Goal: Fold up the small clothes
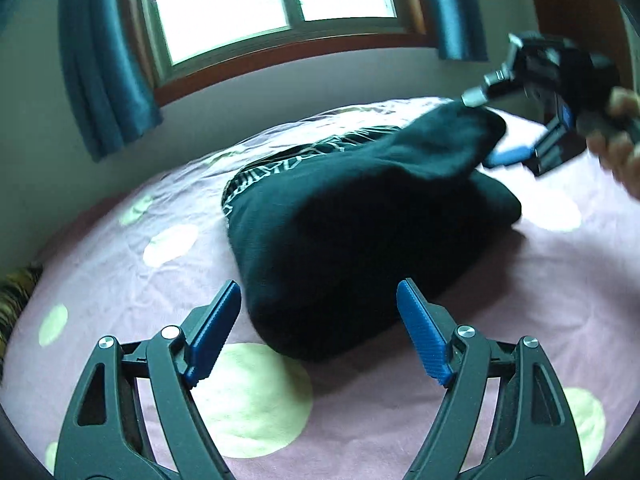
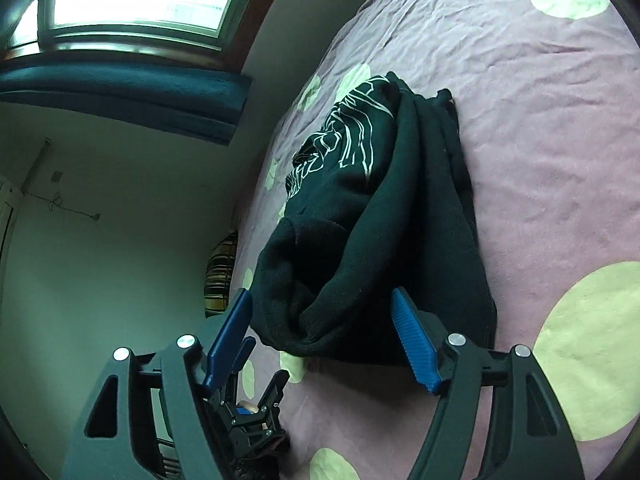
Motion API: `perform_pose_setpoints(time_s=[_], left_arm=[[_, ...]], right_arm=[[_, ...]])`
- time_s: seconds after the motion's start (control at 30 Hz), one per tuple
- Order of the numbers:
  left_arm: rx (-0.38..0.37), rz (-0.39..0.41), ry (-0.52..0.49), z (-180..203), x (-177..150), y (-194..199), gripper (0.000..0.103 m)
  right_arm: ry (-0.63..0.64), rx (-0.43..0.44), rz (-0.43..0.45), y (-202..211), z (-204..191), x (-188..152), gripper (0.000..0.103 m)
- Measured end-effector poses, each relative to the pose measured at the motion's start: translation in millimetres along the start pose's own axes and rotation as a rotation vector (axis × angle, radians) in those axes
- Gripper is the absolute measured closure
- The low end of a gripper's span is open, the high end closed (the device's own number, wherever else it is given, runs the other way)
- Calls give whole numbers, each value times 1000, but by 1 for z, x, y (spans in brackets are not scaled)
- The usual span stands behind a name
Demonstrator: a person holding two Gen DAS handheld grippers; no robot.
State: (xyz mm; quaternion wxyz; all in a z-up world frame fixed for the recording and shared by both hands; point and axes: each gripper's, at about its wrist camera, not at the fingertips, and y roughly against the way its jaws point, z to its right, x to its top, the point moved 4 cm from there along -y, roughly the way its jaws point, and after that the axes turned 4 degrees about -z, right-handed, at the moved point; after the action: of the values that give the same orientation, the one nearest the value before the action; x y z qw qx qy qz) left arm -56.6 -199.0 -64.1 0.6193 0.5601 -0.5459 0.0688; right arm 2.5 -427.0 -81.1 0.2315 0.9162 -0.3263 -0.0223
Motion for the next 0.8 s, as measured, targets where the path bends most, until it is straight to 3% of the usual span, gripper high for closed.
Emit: perform_pose_setpoints(time_s=[0.1, 0.2, 0.23, 0.27, 0.3, 0.37, 0.5, 0.63, 0.7, 0.8], left_arm=[[-4, 8, 20, -5, 4, 2, 23], [-3, 14, 45, -10, 5, 1, 23], [-2, 10, 63, -15, 6, -3, 23], [-1, -5, 74, -17, 7, -8, 23], [6, -36, 83, -20, 7, -16, 23], [49, -80, 78, -27, 5, -31, 22], [-26, -93, 124, -31, 1, -30, 19], [-48, -130, 109, -27, -9, -37, 19], [-69, -154, 118, -26, -11, -41, 19], [-78, -155, 127, -28, -11, -40, 18]], right_arm=[[-22, 48, -21, -6, -1, 2, 32], [-14, 32, -30, -12, -5, 3, 32], [10, 13, -23, -13, -7, 3, 37], [39, -26, -16, -14, -9, 4, 65], [62, -50, -1, -11, -12, 5, 73], [80, -50, 39, 0, -15, 5, 78], [103, -26, 110, 24, -6, -9, 80], [25, -77, 85, 9, 55, -24, 82], [-11, 19, 93, 7, 73, -25, 83], [10, 42, 95, 6, 73, -25, 83]])
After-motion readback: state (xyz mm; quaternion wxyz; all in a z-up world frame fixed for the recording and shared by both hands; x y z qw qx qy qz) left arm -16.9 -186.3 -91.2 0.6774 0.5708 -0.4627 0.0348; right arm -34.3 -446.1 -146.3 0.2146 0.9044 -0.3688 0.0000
